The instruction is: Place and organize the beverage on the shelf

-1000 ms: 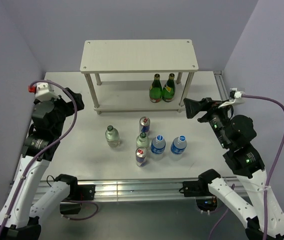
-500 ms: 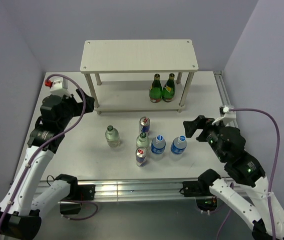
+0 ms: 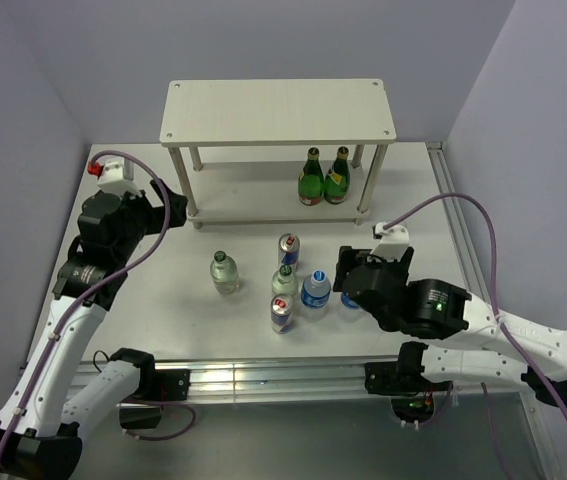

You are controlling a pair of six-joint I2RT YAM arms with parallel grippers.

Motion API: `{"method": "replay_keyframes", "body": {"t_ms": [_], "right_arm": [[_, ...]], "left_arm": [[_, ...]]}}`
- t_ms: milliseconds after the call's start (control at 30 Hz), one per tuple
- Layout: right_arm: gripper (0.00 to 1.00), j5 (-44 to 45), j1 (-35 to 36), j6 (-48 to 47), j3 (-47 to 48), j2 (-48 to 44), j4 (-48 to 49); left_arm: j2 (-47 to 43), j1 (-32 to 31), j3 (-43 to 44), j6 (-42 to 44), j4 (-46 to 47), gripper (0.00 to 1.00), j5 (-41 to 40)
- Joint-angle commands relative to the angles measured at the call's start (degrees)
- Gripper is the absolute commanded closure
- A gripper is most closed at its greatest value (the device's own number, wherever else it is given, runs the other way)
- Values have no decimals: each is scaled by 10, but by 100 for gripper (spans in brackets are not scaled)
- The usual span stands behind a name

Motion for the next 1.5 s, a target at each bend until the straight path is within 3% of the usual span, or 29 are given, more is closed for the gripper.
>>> {"method": "replay_keyframes", "body": {"t_ms": [0, 400, 600, 1167, 1467], "right_arm": [[0, 150, 40, 138, 28, 1, -97], [0, 166, 134, 447, 10, 81, -298], [0, 148, 169, 519, -17, 124, -298], [0, 139, 174, 656, -83, 84, -299], [0, 161, 173, 654, -162, 75, -191]], "left_arm": [[-15, -2, -4, 13, 14, 1, -9], [-24, -2, -8, 21, 12, 2, -6], [-24, -2, -9, 21, 12, 2, -3], [-26, -3, -9, 22, 12, 3, 0], [-24, -2, -10, 23, 11, 3, 1]]}}
